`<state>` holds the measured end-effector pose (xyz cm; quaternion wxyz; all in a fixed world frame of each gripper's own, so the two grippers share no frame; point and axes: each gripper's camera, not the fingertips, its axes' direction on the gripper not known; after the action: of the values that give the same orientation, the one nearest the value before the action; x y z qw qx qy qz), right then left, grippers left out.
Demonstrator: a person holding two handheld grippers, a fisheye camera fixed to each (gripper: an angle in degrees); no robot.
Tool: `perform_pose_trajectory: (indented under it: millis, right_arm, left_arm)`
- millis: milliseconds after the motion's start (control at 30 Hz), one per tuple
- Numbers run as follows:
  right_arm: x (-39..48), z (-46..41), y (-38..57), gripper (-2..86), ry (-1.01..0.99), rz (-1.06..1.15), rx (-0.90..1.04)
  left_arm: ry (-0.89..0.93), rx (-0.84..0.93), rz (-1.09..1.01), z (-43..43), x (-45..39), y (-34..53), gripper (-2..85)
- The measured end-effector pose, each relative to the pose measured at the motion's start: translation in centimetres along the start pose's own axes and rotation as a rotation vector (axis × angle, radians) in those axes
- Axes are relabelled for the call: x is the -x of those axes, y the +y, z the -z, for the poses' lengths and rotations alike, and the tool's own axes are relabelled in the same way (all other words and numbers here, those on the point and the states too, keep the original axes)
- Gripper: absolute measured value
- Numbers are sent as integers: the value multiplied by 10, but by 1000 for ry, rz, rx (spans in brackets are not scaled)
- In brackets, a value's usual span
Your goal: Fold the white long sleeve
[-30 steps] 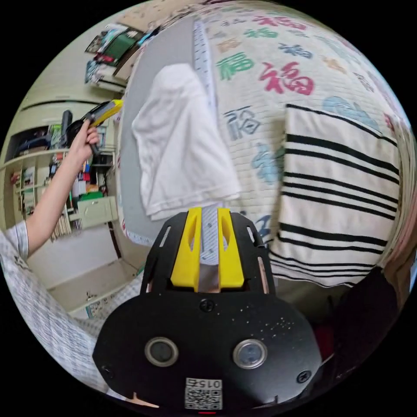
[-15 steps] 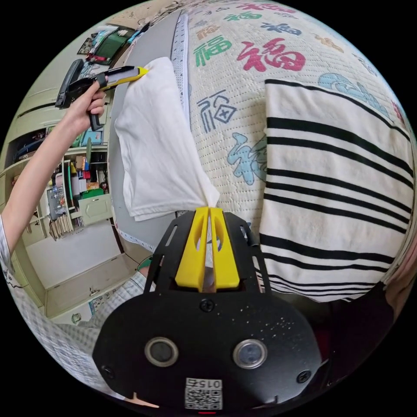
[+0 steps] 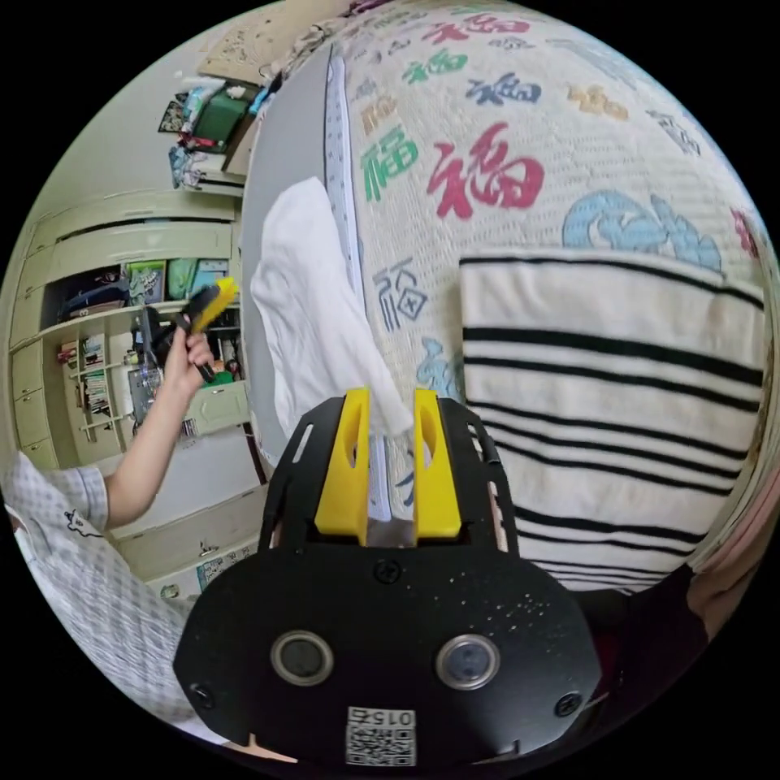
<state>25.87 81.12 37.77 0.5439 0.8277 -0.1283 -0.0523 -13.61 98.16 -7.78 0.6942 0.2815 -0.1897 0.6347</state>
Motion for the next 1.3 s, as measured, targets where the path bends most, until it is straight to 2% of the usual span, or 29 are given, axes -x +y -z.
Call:
perform_pose_trajectory:
  millis: [133, 333, 533, 700, 833, 933, 1100, 1300]
  right_arm:
    - [19, 25, -47, 116, -39, 88, -72]
    - [61, 27, -116, 132, -121, 215, -24]
    - [86, 26, -136, 131, 21, 268, 27]
    - [87, 36, -130, 133, 23, 275, 74]
    - [76, 58, -114, 121, -60, 259, 71]
    - [74, 78, -97, 89, -62, 246, 53]
    - [82, 126, -42, 54, -75, 265, -38]
    - [91, 223, 84, 22, -205, 245, -233]
  left_arm:
    - [-20, -15, 37, 2, 32, 22, 101]
    - [41, -69, -2, -6, 45, 20, 125]
    - [49, -25, -84, -17, 45, 23, 138]
    - [103, -8, -168, -23, 38, 32, 123]
    - [195, 93, -146, -32, 34, 39, 73]
    - [181, 57, -119, -22, 24, 50, 54]
    - [286, -70, -101, 23, -6, 84, 43]
    - [420, -123, -177, 98, -77, 151, 37]
